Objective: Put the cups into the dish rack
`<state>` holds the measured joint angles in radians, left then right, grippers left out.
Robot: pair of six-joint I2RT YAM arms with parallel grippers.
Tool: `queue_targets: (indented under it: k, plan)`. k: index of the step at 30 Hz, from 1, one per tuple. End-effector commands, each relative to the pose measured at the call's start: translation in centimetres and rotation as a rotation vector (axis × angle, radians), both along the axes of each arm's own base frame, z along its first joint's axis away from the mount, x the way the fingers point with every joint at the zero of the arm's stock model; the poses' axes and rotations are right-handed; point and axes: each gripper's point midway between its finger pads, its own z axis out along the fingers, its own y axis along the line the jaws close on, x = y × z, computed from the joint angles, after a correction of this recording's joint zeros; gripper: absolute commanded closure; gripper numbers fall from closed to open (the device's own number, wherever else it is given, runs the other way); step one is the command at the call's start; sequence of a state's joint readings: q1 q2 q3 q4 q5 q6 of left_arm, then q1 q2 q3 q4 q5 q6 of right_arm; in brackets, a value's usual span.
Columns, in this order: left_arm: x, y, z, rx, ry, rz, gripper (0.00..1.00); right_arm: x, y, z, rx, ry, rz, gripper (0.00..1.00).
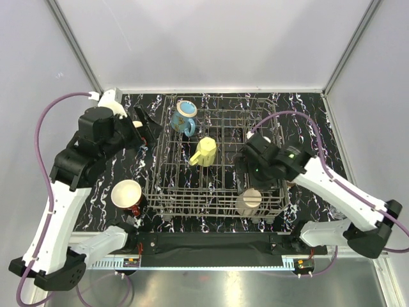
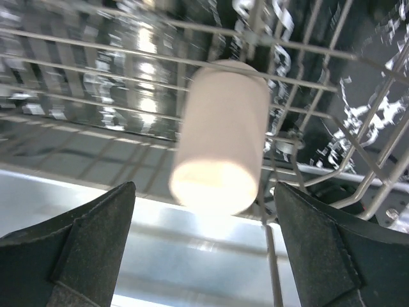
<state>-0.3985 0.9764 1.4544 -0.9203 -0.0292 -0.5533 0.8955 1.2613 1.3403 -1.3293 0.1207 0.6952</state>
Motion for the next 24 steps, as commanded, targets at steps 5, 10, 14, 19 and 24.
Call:
queue_targets:
  k: [5,10,14,19,24]
  plan:
    - [1.3,1.9,2.1,0.064,-0.044,0.085,0.01,0.6,-0.3,5.2,0.126,-0.145,-0.013,0.03]
    - [2.0,3.8,0.5,0.112,0.007,0.176,0.01,2.9,-0.8,6.9,0.049,-0.232,-0.034,0.03]
    - [3.4,5.1,-0.2,0.161,0.026,0.199,0.01,3.9,-1.0,8.7,0.047,-0.302,-0.03,0.03]
    - [7.0,8.5,-1.8,0.107,0.146,0.326,0.01,4.8,-1.8,9.4,0.028,-0.347,-0.055,0.02]
    - [11.8,10.0,-5.1,0.02,0.242,0.388,0.08,4.6,-2.2,9.3,0.035,-0.357,-0.048,0.02]
